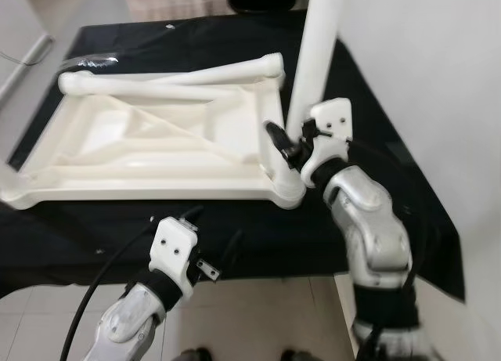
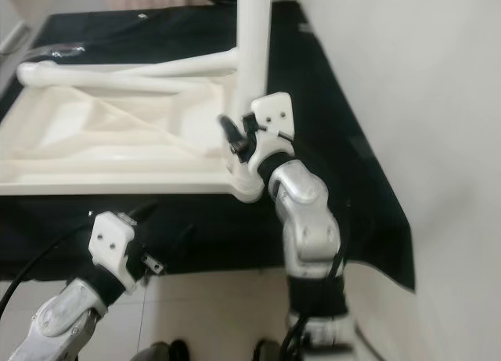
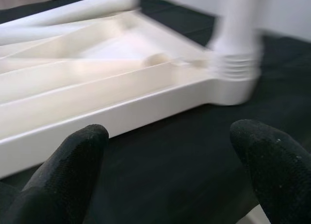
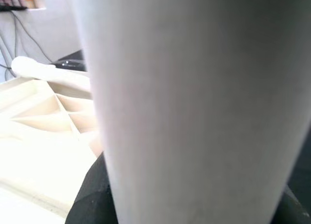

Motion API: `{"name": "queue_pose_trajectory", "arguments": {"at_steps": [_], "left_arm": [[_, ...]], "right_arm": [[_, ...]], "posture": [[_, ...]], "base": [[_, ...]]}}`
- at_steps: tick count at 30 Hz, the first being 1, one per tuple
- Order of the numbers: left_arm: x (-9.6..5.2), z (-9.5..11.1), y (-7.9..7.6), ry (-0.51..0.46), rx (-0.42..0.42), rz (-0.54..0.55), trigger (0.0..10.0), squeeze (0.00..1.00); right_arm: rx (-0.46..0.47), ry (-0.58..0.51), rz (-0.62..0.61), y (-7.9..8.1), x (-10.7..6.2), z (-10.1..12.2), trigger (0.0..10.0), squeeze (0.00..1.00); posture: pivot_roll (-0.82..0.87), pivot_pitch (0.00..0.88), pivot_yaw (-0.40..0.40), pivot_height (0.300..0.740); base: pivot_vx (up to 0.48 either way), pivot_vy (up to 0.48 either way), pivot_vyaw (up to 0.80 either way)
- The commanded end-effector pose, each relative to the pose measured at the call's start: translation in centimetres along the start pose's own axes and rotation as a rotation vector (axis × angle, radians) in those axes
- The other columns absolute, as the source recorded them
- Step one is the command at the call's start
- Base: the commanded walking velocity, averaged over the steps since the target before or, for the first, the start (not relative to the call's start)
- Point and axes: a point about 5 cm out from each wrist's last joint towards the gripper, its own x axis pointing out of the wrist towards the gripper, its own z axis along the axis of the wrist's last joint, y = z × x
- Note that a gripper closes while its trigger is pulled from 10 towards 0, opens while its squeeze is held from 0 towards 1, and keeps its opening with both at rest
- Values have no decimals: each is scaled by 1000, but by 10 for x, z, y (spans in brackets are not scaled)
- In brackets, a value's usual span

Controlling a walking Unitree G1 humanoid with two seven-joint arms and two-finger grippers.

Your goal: Building children table

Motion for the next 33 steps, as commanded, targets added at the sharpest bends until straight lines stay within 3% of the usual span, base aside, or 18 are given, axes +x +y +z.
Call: {"name": "queue_pose_trajectory", "arguments": {"at_steps": [1, 7, 8, 9, 10, 11, 16, 20, 21, 22, 23, 26, 27, 29, 33], "left_arm": [[0, 1, -1, -2, 4, -1, 10000, 0], [1, 1, -2, -5, 2, -3, 10000, 0], [1, 1, -2, -7, 1, -2, 10000, 0], [1, 1, -2, -7, 1, -2, 10000, 0], [2, 1, -2, -8, 1, 0, 10000, 0], [2, 1, -2, -9, 0, 2, 10000, 0], [2, 2, -3, -11, 1, 3, 10000, 0], [3, 2, -3, -12, 0, -1, 10000, 0], [3, 2, -3, -13, 0, -2, 10000, 0], [3, 2, -3, -13, 0, -2, 10000, 0], [2, 3, -4, -13, 0, -3, 10000, 0], [2, 3, -5, -13, 0, -3, 10000, 0], [1, 3, -6, -12, 1, -3, 10000, 0], [1, 3, -6, -12, 1, -2, 10000, 0], [-2, 5, -8, -9, 1, 0, 10000, 0]], "right_arm": [[29, 165, 9, 5, -3, -30, 0, 0], [23, 152, 41, 16, 4, -21, 0, 0], [23, 157, 28, 19, 3, -20, 3412, 0], [23, 157, 28, 19, 3, -20, 3412, 0], [25, 162, 24, 21, 2, -19, 10000, 0], [28, 164, 20, 21, 2, -17, 10000, 1000], [64, 129, 78, 22, 3, -9, 10000, 1000], [95, -2, 310, 20, 16, 15, 10000, 1000], [87, -19, 381, 18, 18, 18, 10000, 780], [87, -19, 381, 18, 18, 18, 10000, 780], [41, -44, 465, 11, 24, 23, 10000, 0], [19, -53, 540, 4, 30, 28, 10000, 0], [-25, -67, 634, -4, 38, 33, 10000, 0], [-43, -71, 657, -7, 40, 34, 10000, 0], [-77, -56, 878, -15, 37, 38, 10000, 0]], "posture": [[-20, 228, 1, 740], [-24, 224, -14, 740], [-24, 226, -18, 740], [-24, 226, -18, 740], [-24, 226, -20, 740], [-23, 226, -21, 740], [-23, 226, -22, 740], [-25, 225, -22, 740], [-19, 225, -22, 740], [-19, 225, -22, 740], [-11, 227, -24, 740], [-8, 229, -24, 740], [-2, 234, -25, 740], [-2, 234, -25, 740], [17, 243, -26, 740]], "base": [[0, 0, 0], [0, 0, 0], [0, 0, 0], [0, 0, 0], [0, 0, 0], [0, 0, 0], [0, 0, 0], [0, 0, 0], [0, 0, 0], [0, 0, 0], [0, 0, 0], [0, 0, 0], [0, 0, 0], [0, 0, 0], [0, 0, 0]]}}
